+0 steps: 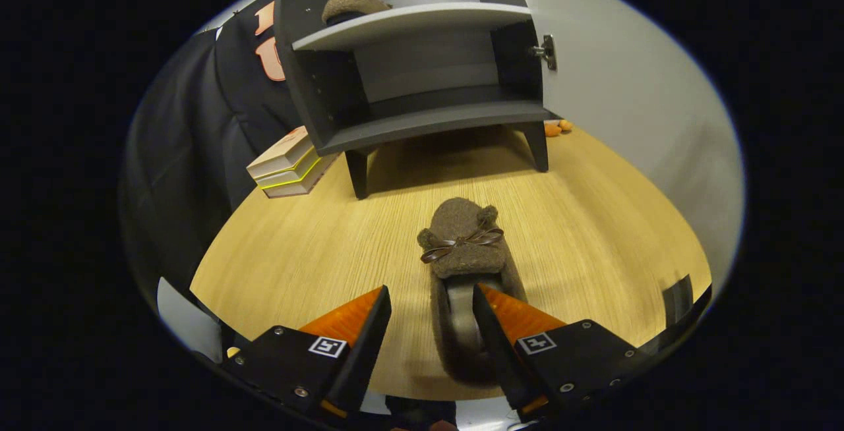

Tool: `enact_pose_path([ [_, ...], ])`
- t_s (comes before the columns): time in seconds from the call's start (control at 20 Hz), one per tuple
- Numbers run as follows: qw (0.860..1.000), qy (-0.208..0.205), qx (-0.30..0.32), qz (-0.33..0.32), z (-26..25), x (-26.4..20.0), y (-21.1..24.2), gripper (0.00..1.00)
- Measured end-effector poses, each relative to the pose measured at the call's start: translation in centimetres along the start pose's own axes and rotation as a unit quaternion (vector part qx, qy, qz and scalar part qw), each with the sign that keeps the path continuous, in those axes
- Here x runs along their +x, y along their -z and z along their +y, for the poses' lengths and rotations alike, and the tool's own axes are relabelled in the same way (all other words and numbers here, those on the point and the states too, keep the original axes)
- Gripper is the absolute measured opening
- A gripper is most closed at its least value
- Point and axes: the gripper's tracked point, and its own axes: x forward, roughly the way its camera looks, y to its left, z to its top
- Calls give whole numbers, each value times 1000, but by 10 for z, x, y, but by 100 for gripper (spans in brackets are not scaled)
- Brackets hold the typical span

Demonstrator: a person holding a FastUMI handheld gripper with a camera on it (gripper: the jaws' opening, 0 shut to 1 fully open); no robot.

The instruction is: Open the shoe cabinet door, grab the shoes and put them into the shoe cabinet, then close the shoe cabinet door.

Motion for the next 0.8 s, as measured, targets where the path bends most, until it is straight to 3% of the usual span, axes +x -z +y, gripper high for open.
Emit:
enact_pose_path([
  [0.3,999,-18,-21,27,13,46,-4,75],
  [0.45,998,-22,-27,45,15,63,-4,66],
  [0.65,999,17,-22,42,-4,68,-9,24],
  [0.7,999,18,-17,49,-4,69,-9,10],
  [0.8,998,14,-17,56,-3,65,-11,5],
])
